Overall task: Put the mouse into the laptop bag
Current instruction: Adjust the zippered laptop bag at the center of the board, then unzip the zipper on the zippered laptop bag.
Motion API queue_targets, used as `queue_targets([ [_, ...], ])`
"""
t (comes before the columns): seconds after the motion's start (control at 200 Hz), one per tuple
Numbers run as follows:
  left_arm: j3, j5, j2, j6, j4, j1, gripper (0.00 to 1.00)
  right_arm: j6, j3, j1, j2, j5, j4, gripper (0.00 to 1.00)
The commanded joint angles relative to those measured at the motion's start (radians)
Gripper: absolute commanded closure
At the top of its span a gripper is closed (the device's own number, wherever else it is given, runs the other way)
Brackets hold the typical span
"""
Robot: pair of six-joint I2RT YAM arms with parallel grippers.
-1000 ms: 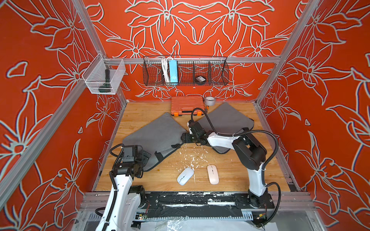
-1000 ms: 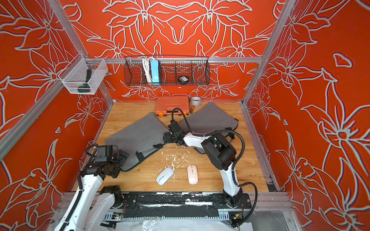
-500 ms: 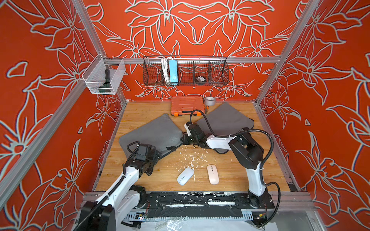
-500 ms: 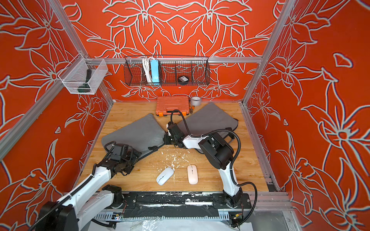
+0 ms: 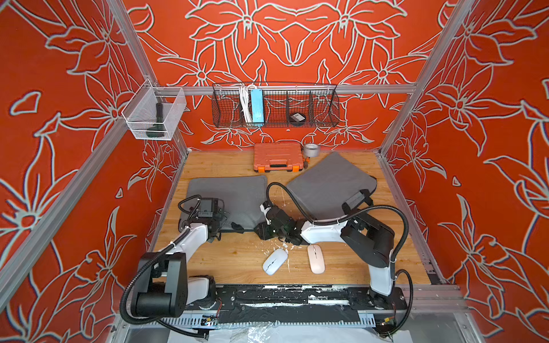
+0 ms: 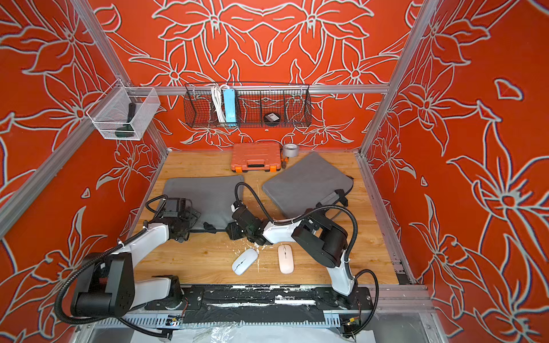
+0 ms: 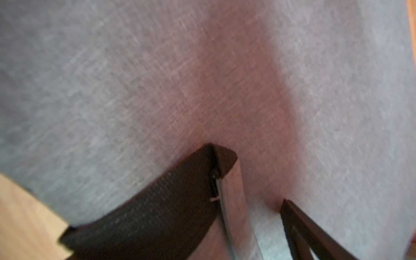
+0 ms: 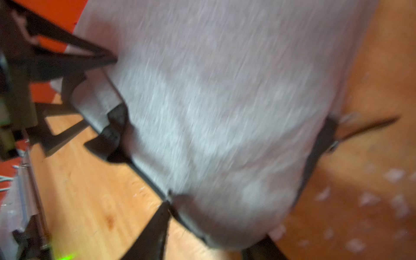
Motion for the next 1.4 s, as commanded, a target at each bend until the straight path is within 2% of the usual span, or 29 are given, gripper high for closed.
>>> queue_targets([
  [0.0, 0.009, -0.015, 0.041, 0.089, -0.102, 0.010, 0.04, -0.079, -0.069, 0.004, -0.109, 0.025, -0.031, 0.33],
  [0.11, 0.000, -0.016, -0.015, 0.108, -0.122, 0.020, 0.03, -0.183, -0.157, -0.010, -0.222, 0.088, -0.007, 0.23],
  [0.265, -0.053, 0.018, -0.198, 0.100, -0.145, 0.021, 0.03, -0.305, -0.231, -0.091, -0.322, 0.058, 0.008, 0.21],
  [0.38, -0.114, 0.086, -0.364, 0.067, -0.161, 0.020, 0.03, -0.376, -0.227, -0.175, -0.306, 0.013, -0.004, 0.25],
  [0.49, -0.202, 0.233, -0.486, 0.049, -0.094, 0.020, 0.03, -0.451, -0.219, -0.247, -0.243, -0.103, 0.064, 0.32],
  [0.581, -0.247, 0.292, -0.559, 0.023, -0.080, 0.020, 0.03, -0.508, -0.157, -0.290, -0.169, -0.229, 0.060, 0.38],
  [0.661, -0.271, 0.329, -0.604, 0.014, -0.064, 0.019, 0.03, -0.547, -0.089, -0.313, -0.101, -0.336, 0.039, 0.38],
  [0.786, -0.286, 0.367, -0.620, 0.009, -0.044, 0.017, 0.03, -0.596, 0.001, -0.323, -0.009, -0.373, 0.008, 0.38],
  [0.961, -0.319, 0.420, -0.574, -0.020, 0.009, 0.015, 0.03, -0.634, 0.121, -0.332, 0.093, -0.427, -0.068, 0.39],
  [1.081, -0.319, 0.418, -0.554, -0.016, 0.021, 0.015, 0.03, -0.641, 0.166, -0.332, 0.129, -0.460, -0.115, 0.41],
  [1.266, -0.319, 0.409, -0.560, -0.017, 0.026, 0.015, 0.03, -0.637, 0.185, -0.332, 0.149, -0.481, -0.135, 0.42],
  [1.391, -0.322, 0.404, -0.555, -0.019, 0.031, 0.016, 0.03, -0.637, 0.163, -0.332, 0.150, -0.508, -0.122, 0.48],
])
